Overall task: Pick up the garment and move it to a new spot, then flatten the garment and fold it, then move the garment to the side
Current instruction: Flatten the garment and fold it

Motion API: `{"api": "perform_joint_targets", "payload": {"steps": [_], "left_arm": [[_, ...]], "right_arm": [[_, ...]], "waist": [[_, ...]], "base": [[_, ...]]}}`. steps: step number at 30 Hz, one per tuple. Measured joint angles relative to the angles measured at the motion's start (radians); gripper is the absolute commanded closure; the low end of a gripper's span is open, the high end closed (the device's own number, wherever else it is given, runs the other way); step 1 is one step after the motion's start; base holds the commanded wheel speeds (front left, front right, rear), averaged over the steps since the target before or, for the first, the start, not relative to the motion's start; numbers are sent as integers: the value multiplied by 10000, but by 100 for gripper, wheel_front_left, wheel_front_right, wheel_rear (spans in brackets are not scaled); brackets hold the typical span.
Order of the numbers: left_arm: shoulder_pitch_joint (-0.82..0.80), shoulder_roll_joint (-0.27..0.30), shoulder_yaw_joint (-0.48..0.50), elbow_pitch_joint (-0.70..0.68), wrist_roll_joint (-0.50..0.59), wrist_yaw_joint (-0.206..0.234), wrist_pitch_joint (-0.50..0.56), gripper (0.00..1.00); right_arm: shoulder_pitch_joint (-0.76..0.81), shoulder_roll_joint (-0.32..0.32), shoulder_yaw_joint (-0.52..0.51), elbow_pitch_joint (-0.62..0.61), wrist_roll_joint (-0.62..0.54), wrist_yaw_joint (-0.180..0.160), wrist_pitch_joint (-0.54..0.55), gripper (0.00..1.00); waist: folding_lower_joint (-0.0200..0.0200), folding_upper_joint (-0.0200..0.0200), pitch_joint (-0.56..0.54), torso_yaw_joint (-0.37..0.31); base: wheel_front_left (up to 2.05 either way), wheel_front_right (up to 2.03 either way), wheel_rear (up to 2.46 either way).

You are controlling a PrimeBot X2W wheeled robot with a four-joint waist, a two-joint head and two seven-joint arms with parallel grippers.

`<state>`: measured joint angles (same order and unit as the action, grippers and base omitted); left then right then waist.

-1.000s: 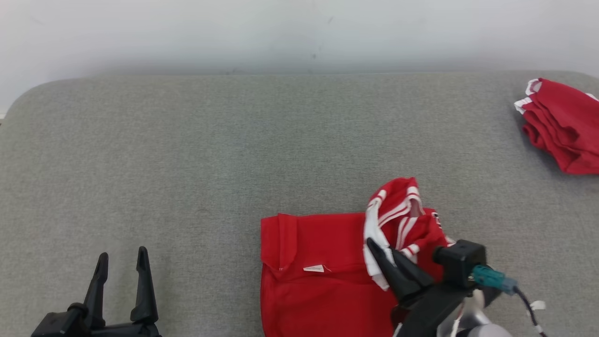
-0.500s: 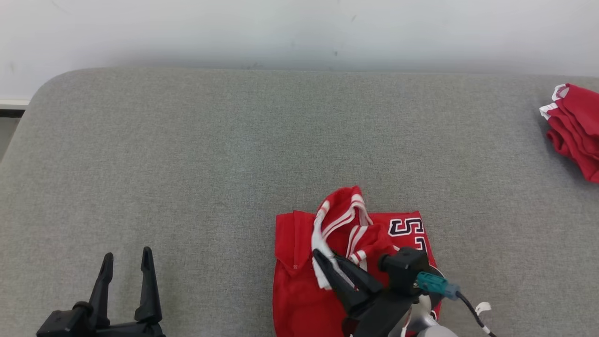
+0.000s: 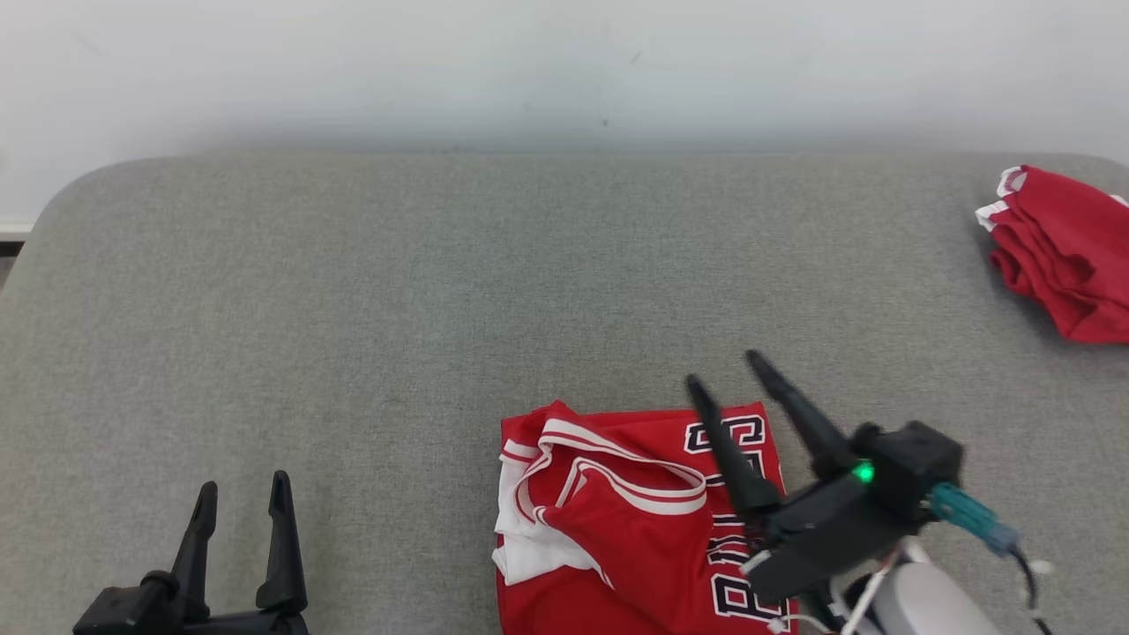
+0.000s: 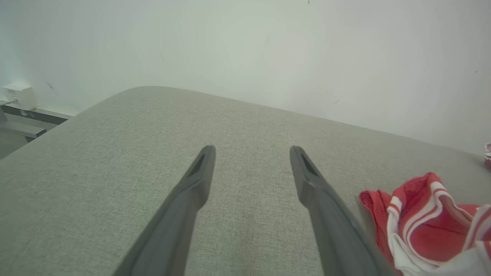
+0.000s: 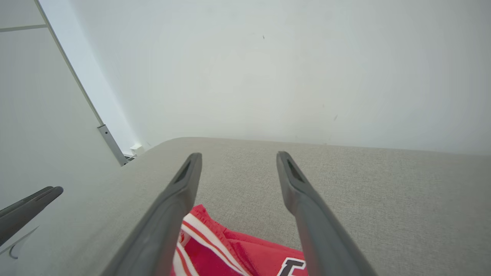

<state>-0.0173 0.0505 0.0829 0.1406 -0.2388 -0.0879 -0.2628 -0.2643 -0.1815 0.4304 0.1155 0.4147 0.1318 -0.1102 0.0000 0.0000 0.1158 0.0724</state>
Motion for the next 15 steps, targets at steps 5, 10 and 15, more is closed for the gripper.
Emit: {"api": "perform_joint_targets", "payload": {"steps": [5, 10, 15], "left_arm": [[14, 2, -38, -52, 23, 0, 0, 0], [93, 2, -75, -171, 73, 2, 0, 0], [183, 0, -79, -272, 128, 17, 0, 0]], "right_arm": [[548, -224, -1212, -244, -485, 0, -575, 0], [1370, -107, -2282, -403, -788, 0, -888, 0], [2134, 215, -2771, -489, -1003, 0, -1080, 0]], "waist": [[0, 0, -169, -175], [0, 0, -292, -332], [-1, 0, -355, -458]], "base": [[0, 0, 0], [0, 0, 0], [0, 0, 0]]}}
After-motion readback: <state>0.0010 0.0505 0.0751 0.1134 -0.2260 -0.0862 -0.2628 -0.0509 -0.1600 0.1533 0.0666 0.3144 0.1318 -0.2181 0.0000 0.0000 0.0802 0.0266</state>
